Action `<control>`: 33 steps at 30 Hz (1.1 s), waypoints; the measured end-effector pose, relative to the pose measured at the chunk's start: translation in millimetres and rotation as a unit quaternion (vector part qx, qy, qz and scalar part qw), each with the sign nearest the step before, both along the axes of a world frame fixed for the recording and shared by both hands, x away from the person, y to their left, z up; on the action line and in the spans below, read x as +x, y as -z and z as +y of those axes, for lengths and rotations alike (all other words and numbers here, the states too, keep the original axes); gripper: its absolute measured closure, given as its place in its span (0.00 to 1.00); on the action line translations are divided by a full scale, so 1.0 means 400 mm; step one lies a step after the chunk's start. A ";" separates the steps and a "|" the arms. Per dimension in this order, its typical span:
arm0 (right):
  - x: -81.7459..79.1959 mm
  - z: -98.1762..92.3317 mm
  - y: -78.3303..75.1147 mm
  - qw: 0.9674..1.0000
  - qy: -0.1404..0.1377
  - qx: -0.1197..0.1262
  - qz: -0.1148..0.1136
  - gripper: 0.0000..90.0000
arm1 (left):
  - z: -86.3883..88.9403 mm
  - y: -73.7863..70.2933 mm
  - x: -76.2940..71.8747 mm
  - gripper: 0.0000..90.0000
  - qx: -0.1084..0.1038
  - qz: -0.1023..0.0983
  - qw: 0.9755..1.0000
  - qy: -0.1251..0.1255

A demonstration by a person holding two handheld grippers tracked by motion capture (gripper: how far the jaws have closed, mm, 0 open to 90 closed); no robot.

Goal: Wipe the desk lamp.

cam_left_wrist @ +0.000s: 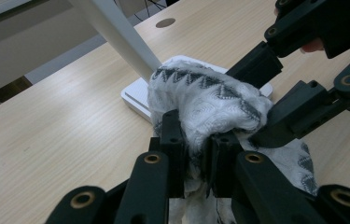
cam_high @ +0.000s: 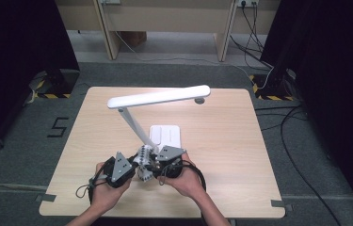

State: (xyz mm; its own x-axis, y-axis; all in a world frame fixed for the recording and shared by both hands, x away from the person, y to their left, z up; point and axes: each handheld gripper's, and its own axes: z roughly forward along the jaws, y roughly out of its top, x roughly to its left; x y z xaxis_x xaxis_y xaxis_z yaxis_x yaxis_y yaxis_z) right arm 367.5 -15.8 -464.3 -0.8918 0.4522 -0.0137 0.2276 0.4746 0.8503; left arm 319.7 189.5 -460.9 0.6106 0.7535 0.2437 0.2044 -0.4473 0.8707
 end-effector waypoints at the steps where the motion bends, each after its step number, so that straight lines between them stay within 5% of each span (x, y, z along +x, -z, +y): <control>1: 0.001 0.000 0.000 1.000 0.004 -0.003 0.002 0.52 | 0.000 0.000 0.000 0.88 0.001 0.000 1.000 0.001; 7: 0.001 -0.005 -0.001 1.000 0.015 -0.018 -0.003 0.25 | 0.000 0.004 0.002 0.88 0.011 0.002 1.000 0.000; 14: 0.009 -0.006 0.003 1.000 0.009 -0.018 -0.002 0.18 | -0.009 0.003 -0.003 0.88 0.007 -0.007 1.000 0.026; 21: 0.011 -0.008 0.003 1.000 -0.001 -0.005 0.008 0.35 | -0.006 -0.003 -0.002 0.88 0.005 -0.012 0.999 0.034; 33: 0.007 -0.015 -0.005 1.000 -0.005 -0.007 -0.010 0.72 | -0.011 -0.003 0.000 0.88 0.010 -0.016 0.999 0.034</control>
State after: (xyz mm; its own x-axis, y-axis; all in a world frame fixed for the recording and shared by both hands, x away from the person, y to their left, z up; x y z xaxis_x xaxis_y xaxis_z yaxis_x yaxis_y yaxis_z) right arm 370.3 -21.8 -462.4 -0.8954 0.4436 -0.0383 0.2056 0.4883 0.8481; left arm 319.8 185.1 -459.7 0.6518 0.7051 0.2793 0.1444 -0.4769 0.8670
